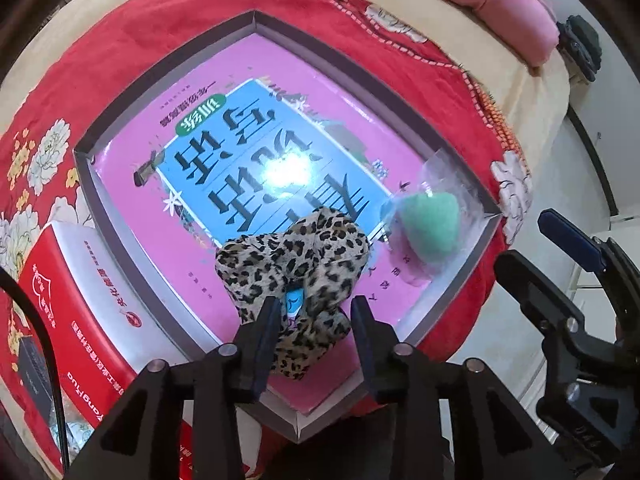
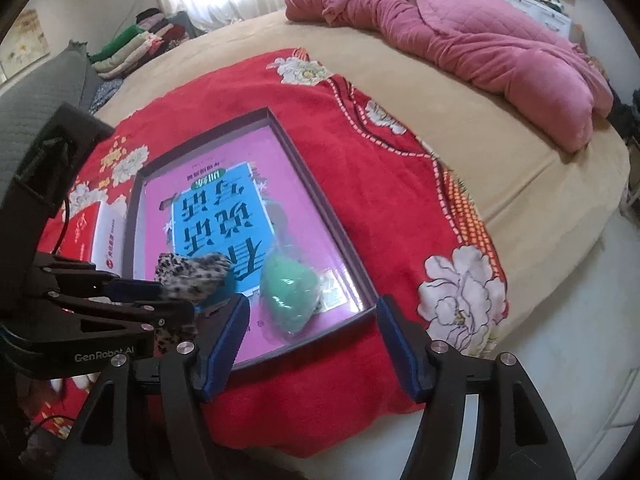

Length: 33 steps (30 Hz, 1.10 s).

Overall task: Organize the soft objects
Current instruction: 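Open both grippers to drop the cloth and sponge into the tray, then move both open grippers back toward the pile of items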

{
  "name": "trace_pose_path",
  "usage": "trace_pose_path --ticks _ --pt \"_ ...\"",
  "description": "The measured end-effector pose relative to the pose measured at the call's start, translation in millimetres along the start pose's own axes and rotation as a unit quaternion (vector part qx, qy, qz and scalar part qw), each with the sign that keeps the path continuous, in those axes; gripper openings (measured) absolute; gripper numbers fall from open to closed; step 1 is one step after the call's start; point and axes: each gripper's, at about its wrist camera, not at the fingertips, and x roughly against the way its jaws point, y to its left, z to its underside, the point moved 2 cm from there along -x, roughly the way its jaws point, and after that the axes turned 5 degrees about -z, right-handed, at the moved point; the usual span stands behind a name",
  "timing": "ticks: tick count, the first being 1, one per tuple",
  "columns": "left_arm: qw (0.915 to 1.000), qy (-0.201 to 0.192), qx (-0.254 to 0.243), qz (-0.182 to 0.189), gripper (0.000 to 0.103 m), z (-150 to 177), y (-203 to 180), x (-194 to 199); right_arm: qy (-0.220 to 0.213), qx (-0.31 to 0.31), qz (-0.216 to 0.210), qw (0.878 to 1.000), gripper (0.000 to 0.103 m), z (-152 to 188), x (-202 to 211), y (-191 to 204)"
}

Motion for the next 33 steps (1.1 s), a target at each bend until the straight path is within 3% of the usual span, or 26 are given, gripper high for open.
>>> trace_pose_path --ticks 3,13,33 --pt "0.9999 -0.008 -0.002 0.007 0.055 -0.7 1.3 5.5 -0.005 -0.007 -0.001 1.0 0.068 -1.9 5.0 -0.4" --pt "0.999 -0.045 -0.001 0.002 0.058 5.6 10.6 32.4 -0.017 -0.01 0.014 1.0 0.073 -1.5 18.8 0.6" --pt "0.9922 -0.123 0.02 -0.004 0.06 68.5 34.4 92.0 -0.048 0.008 0.036 0.998 0.075 4.1 54.7 38.7"
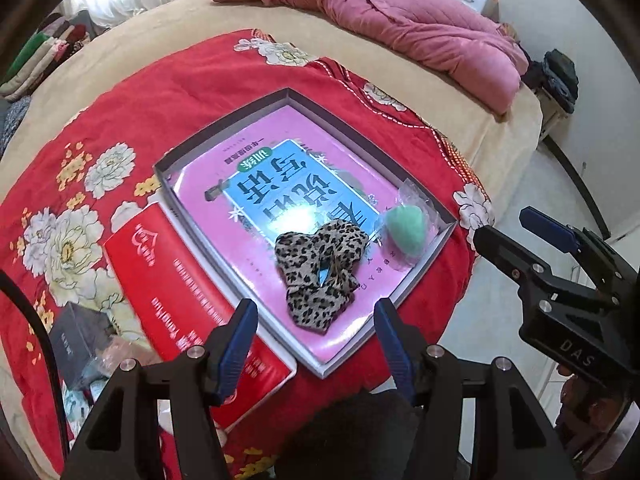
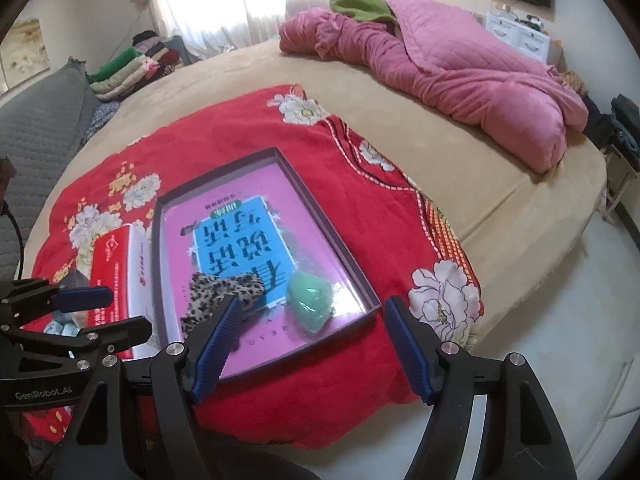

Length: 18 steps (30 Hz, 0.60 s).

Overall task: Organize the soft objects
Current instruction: 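Move both open grippers back toward the pile of items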

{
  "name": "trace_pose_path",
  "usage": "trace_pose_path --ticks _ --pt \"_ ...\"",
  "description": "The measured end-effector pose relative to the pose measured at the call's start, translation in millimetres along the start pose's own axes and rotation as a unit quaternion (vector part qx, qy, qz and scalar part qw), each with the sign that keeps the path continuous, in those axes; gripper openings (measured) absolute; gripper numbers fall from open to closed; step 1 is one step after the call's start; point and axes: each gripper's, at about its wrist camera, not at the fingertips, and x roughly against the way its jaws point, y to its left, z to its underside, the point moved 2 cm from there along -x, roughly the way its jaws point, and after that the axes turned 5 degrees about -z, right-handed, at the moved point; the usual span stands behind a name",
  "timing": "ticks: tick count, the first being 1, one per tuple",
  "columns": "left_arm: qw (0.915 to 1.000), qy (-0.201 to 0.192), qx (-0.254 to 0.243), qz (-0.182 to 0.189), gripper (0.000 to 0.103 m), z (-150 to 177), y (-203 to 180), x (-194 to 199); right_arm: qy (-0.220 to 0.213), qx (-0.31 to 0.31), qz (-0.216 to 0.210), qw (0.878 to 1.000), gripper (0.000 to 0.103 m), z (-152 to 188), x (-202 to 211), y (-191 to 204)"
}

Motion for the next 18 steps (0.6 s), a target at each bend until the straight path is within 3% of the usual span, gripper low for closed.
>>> trace_pose_path --ticks 8,18 --pt "0.9998 -0.019 0.008 -0.004 0.06 11.2 12.0 18.9 -0.013 0.017 0.012 1.0 0.075 1.0 12.4 17.8" --pt "0.9977 -0.05 0.01 -0.043 0.06 25.2 26.0 43.1 -0.037 0.024 0.005 0.999 0.075 -5.1 34.2 37.5"
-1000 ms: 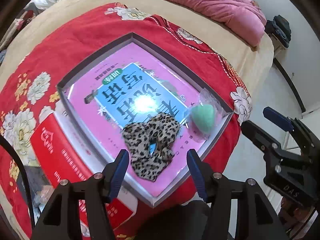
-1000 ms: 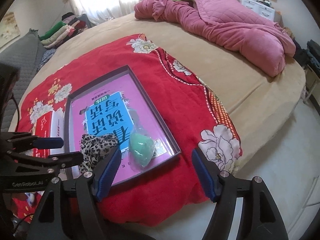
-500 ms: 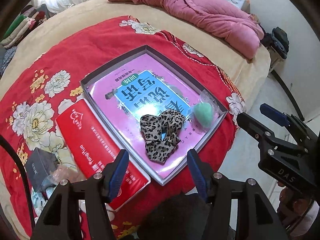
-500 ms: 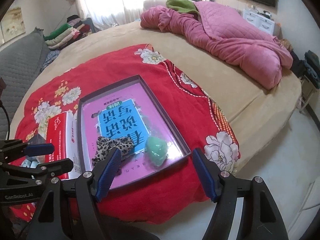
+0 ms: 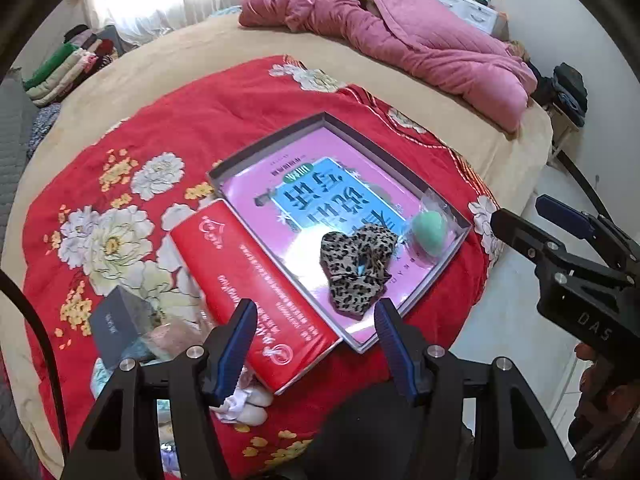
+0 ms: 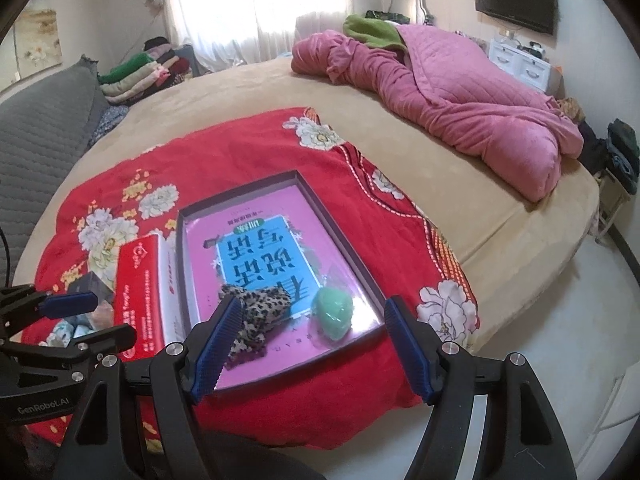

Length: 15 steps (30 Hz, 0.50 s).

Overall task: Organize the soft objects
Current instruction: 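Move both open grippers back toward the pile of items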

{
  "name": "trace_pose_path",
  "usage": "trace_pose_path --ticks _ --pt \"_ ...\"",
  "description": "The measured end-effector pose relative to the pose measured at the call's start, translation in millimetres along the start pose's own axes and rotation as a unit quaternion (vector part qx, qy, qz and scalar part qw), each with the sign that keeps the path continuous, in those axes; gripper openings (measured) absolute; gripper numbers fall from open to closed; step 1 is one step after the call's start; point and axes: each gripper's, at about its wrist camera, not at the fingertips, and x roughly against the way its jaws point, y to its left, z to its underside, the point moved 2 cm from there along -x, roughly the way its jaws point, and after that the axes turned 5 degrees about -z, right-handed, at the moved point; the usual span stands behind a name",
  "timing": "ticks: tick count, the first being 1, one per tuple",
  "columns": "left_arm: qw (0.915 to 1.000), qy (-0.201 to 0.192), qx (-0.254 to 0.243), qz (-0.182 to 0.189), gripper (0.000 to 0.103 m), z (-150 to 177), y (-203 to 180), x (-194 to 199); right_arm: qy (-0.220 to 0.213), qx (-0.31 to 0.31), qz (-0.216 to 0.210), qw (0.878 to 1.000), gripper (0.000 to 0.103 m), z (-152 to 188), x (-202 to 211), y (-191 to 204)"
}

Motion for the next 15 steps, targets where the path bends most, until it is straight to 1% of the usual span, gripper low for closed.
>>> trace_pose_path --ticks 4,9,15 --pt "0.9997 -0.011 0.001 -0.02 0.061 2.7 10.5 10.7 -0.01 0.002 -0.007 1.0 0.075 -4.7 8.6 8.5" --pt "0.9994 -0.018 0.012 -0.025 0.062 8.9 23.3 22.0 -0.017 0.007 -0.025 1.0 0.075 -9.0 18.8 24.7" --pt "0.9987 -0.024 0.034 -0.028 0.063 19.2 39.6 34.0 -0.025 0.029 -0.044 0.998 0.075 -10.9 30.5 51.7"
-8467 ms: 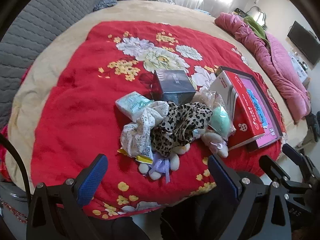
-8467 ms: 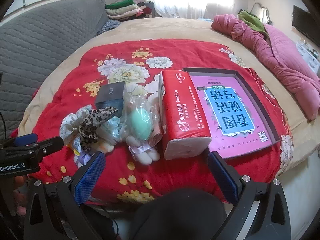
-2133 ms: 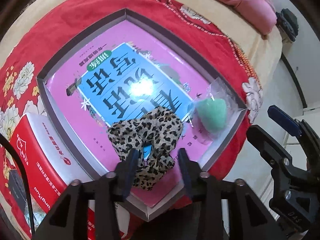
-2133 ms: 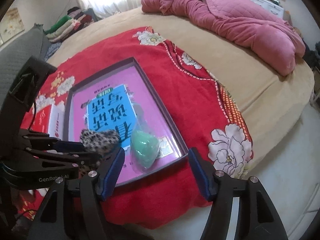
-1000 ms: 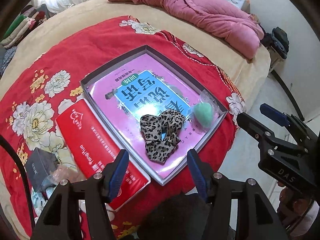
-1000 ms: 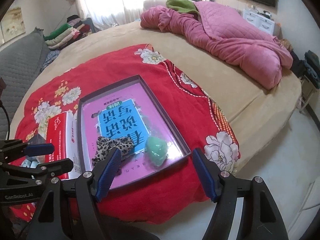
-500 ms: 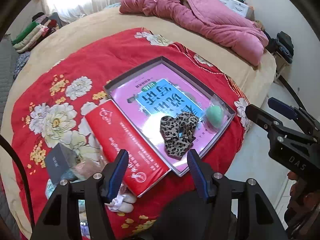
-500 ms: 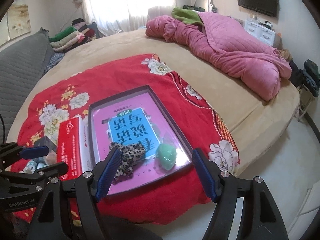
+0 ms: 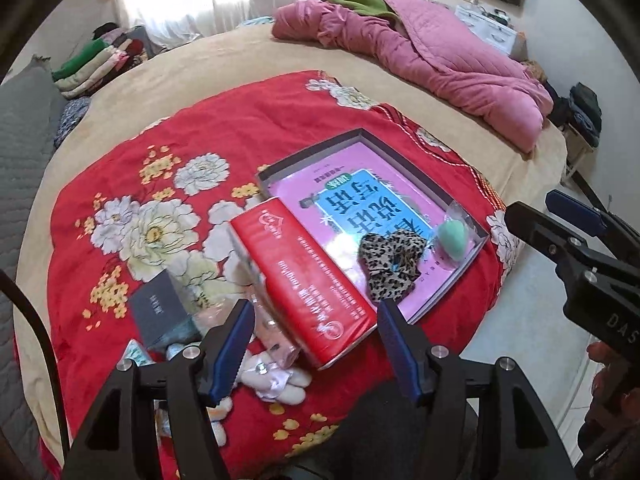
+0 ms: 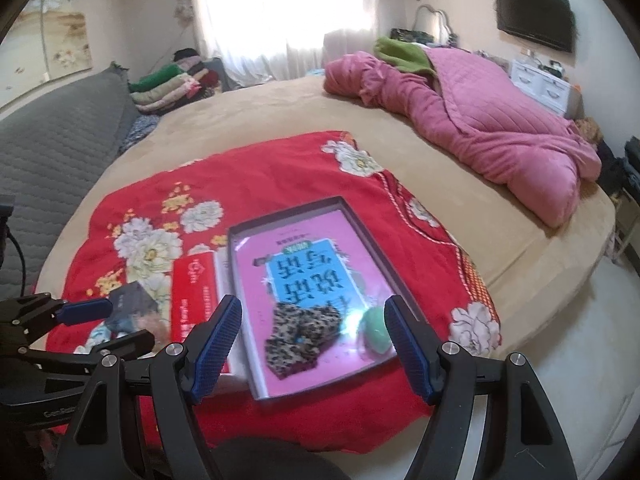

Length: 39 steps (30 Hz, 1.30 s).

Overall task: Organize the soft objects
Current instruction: 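Move both open grippers back toward the pile of items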

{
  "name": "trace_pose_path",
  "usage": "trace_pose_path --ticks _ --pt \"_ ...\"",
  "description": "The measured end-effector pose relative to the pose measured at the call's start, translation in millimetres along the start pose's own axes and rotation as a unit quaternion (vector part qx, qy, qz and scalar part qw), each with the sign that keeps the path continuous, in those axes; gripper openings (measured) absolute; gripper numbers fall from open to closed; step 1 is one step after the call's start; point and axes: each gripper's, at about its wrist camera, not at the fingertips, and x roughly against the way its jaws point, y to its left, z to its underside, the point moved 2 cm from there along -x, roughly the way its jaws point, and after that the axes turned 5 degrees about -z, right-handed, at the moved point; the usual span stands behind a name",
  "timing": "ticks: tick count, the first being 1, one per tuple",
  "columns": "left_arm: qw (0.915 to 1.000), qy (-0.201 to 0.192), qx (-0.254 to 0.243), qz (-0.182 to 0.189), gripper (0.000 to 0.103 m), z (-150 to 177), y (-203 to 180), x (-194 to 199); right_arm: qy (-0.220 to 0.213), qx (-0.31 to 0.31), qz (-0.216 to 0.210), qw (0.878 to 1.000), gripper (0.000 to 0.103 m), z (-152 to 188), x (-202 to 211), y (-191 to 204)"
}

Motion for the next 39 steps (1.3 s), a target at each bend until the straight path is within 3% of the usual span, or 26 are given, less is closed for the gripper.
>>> trace_pose_path --ticks 20,39 --pt "0.9965 -0.013 0.082 -0.008 0.065 41.1 80.7 28.0 0.002 0.089 -0.029 0.996 0.075 -0.4 12.4 90.2" --pt "0.9835 -0.013 0.174 -0.048 0.065 91.7 183.5 56.3 0.013 0.135 -0.076 0.988 0.075 8.6 7.0 151.5"
